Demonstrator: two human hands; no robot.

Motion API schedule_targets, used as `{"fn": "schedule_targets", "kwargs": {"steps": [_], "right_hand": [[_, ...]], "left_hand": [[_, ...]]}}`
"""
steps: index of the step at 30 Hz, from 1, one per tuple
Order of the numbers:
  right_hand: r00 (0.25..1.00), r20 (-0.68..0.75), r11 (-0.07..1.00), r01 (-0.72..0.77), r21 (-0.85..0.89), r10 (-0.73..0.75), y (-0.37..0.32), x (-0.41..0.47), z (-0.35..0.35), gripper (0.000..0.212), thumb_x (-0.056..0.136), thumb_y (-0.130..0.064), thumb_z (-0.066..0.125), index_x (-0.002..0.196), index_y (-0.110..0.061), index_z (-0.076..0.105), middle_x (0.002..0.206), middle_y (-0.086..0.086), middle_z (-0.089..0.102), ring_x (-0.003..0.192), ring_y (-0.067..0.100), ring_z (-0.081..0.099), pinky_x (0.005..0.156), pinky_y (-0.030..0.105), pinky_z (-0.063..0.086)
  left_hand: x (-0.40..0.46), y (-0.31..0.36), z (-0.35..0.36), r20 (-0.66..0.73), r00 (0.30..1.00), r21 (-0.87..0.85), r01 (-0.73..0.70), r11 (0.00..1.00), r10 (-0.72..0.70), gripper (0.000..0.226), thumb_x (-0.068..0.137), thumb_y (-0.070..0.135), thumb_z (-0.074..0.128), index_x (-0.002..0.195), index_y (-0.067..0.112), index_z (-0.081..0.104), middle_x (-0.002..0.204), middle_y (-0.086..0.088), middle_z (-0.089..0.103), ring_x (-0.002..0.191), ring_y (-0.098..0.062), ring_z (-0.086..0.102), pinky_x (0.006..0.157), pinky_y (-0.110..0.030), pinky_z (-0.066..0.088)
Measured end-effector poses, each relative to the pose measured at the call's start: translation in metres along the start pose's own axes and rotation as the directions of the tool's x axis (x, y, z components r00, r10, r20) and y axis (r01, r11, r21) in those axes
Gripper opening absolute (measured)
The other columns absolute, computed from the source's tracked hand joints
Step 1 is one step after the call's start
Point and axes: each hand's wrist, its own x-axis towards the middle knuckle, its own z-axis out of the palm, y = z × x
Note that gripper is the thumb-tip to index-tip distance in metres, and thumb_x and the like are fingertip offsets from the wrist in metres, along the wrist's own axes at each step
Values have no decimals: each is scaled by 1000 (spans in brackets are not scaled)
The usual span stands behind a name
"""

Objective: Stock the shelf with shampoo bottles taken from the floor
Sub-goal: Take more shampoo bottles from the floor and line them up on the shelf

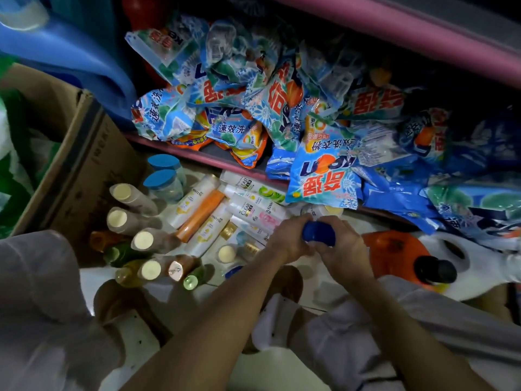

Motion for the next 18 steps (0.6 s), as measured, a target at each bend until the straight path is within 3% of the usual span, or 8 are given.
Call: {"fn": "schedule_targets", "kwargs": {"steps": [2, 4, 6, 7, 9, 11, 13, 18], "right_hand": [[999, 33, 991, -23, 128, 19, 0, 6, -7, 21, 87, -28, 66, 108, -24, 63, 109, -4, 64, 101, 14, 61, 87, 32, 52], [990, -35, 968, -125, 219, 135, 7, 22, -9, 11, 92, -31, 59, 91, -22, 66, 100, 3, 70, 91, 19, 67, 79, 35, 56], [886, 99, 785, -448, 427, 452, 15, 35, -6, 14, 91, -23, 59, 102, -15, 62, 110, 9, 66, 93, 22, 66, 75, 31, 56], [825, 95, 725, -538, 430, 557, 22, 41, -1, 28, 89, -18, 62, 116, -13, 56, 120, 11, 61, 102, 25, 62, 80, 32, 54], [812, 47, 707, -534, 463, 582, 32, 48, 9, 59, 82, -13, 71, 133, -13, 41, 134, 13, 51, 117, 30, 54, 94, 38, 49], [844, 25, 712, -467, 524, 535, 33, 53, 18, 73, 77, -15, 77, 138, -16, 37, 138, 9, 48, 124, 29, 49, 94, 37, 45], [897, 8, 753, -377, 540, 443, 29, 59, 25, 70, 75, -20, 79, 135, -16, 43, 135, 7, 53, 122, 27, 51, 93, 38, 45], [907, -110, 819, -308, 483, 406, 28, 66, 30, 63, 77, -28, 78, 130, -15, 47, 131, 8, 58, 120, 31, 53, 97, 43, 45]], "left_hand": [[-2, -8, -5, -10, 1000, -23, -30, 999, 30, 60, 68, 28, 83, 120, 22, 54, 117, -1, 64, 107, -19, 58, 90, -35, 49], [-11, -17, -12, -73, 997, -128, 13, 992, -23, 62, 64, 31, 85, 117, 24, 54, 115, 3, 64, 106, -16, 57, 89, -33, 50], [-20, -23, -19, -164, 981, -242, 61, 968, -103, 63, 61, 33, 87, 114, 27, 54, 110, 10, 62, 104, -12, 56, 88, -32, 51], [-24, -24, -23, -200, 971, -270, 71, 960, -128, 63, 60, 34, 87, 114, 28, 54, 107, 13, 60, 103, -10, 55, 87, -31, 51], [-30, -24, -32, -237, 962, -284, 63, 957, -133, 61, 59, 34, 87, 110, 31, 53, 104, 16, 59, 101, -8, 56, 82, -25, 49], [-36, -22, -44, -245, 963, -275, 41, 961, -111, 58, 59, 32, 87, 105, 35, 52, 103, 17, 60, 100, -7, 57, 77, -19, 46], [-44, -19, -57, -252, 962, -280, 32, 959, -106, 56, 59, 32, 87, 102, 39, 52, 101, 20, 61, 98, -5, 58, 77, -18, 46], [-71, -8, -91, -319, 942, -327, -2, 945, -109, 52, 55, 31, 89, 96, 42, 58, 93, 27, 65, 90, 6, 62, 74, -11, 49]]}}
